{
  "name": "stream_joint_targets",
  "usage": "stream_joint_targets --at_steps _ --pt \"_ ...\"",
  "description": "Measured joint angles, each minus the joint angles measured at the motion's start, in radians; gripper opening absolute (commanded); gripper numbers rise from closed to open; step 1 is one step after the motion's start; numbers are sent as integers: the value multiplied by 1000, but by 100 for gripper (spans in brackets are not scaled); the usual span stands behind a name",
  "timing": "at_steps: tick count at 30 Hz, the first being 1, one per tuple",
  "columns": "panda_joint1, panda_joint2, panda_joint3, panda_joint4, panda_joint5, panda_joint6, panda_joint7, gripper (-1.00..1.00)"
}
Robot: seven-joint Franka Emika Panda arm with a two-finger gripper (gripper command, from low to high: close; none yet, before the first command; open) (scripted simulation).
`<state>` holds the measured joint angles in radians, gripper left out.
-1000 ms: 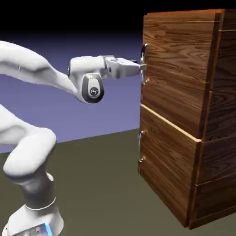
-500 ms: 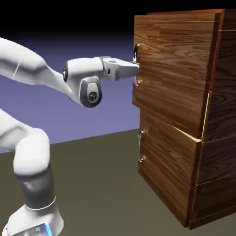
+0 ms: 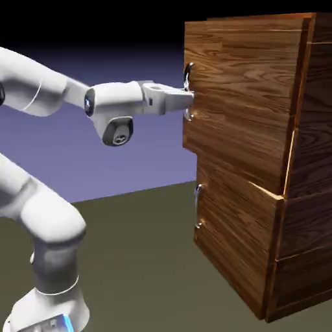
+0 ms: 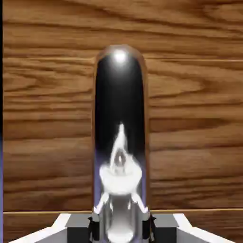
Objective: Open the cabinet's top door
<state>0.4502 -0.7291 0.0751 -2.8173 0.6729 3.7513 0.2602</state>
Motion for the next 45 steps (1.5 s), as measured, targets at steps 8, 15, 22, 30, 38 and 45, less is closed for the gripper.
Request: stream_joint_targets --at_steps 8,15,22,30,38,45 --pt "288 -167 -177 -47 164 0 -301 -100" --pt "340 -388 -193 -99 324 -131 -531 -100" --pt "156 -596 -143 -154 385 -434 -593 -100" --pt "-51 -798 -191 -201 311 -782 -568 -100" --pt "-218 -961 -373 -203 161 -1130 -558 -100" --pt "-314 -1022 -606 -136 6 -1435 -574 -100"
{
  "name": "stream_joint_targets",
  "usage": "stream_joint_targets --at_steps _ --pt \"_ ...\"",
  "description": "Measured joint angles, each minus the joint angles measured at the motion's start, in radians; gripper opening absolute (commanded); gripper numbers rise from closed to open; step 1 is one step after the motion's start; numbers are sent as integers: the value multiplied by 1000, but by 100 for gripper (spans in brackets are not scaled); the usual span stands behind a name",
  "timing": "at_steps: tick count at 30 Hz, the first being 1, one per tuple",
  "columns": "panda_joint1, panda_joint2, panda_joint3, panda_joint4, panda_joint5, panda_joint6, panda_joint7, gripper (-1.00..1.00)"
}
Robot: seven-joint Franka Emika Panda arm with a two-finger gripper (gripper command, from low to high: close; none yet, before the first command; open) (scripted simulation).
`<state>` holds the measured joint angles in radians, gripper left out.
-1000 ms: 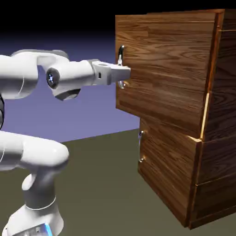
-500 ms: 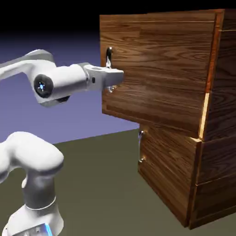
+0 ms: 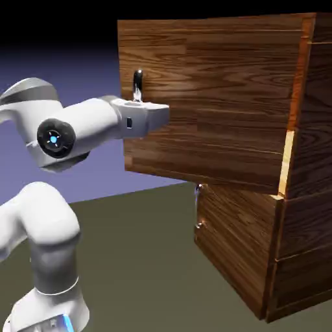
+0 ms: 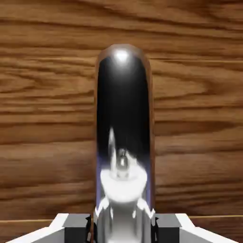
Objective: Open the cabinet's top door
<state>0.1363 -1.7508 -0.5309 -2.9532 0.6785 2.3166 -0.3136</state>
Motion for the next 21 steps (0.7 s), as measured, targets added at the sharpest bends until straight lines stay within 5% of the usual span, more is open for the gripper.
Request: stream_joint_targets --at_steps 21 --pt "412 -12 -468 653 -384 -815 80 -100"
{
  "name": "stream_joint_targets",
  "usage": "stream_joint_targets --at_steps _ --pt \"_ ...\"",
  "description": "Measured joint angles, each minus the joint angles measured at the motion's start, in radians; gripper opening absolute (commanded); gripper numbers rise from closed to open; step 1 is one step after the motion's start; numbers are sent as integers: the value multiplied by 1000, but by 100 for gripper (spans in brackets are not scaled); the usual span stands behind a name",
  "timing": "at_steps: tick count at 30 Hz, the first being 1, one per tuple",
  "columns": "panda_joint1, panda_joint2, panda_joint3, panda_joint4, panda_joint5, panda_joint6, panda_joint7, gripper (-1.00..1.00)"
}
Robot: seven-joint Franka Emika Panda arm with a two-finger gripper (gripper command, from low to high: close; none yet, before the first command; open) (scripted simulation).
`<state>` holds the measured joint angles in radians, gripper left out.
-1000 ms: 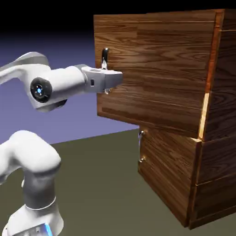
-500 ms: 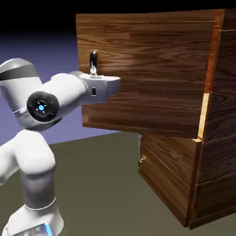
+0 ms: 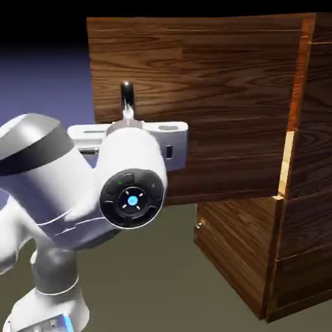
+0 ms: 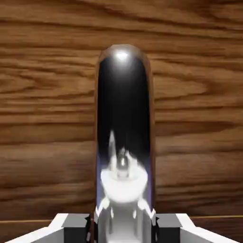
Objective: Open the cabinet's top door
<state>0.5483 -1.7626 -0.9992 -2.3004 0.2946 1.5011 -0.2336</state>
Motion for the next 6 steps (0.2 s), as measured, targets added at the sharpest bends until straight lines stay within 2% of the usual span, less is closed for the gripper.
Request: stream_joint_targets --at_steps 6 --pt "174 6 -19 216 -18 -184 40 -100"
